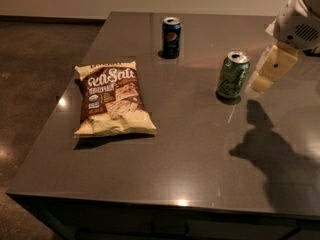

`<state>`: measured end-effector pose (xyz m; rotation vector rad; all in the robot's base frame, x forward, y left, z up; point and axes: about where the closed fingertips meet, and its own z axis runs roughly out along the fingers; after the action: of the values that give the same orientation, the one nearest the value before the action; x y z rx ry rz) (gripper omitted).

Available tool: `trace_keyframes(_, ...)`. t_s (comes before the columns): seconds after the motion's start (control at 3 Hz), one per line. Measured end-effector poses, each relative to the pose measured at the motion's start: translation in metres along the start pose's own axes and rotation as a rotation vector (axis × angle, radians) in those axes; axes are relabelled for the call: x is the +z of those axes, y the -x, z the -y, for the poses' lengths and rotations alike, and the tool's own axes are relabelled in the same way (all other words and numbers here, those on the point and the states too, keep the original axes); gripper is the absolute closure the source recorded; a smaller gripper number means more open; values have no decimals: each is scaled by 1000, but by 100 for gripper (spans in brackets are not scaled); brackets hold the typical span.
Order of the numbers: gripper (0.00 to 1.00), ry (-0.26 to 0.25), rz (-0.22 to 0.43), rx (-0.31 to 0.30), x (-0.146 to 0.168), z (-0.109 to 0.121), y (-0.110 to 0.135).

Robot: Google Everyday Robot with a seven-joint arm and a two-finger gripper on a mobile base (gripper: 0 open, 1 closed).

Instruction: Move pepsi can near brown chip bag

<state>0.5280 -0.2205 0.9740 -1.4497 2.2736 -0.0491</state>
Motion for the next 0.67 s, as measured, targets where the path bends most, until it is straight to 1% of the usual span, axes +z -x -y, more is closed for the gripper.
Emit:
trace_keyframes(0.33, 0, -19, 51, 61, 17, 33, 26)
trace_keyframes(0.67, 0, -40, 84, 105, 36, 56, 50)
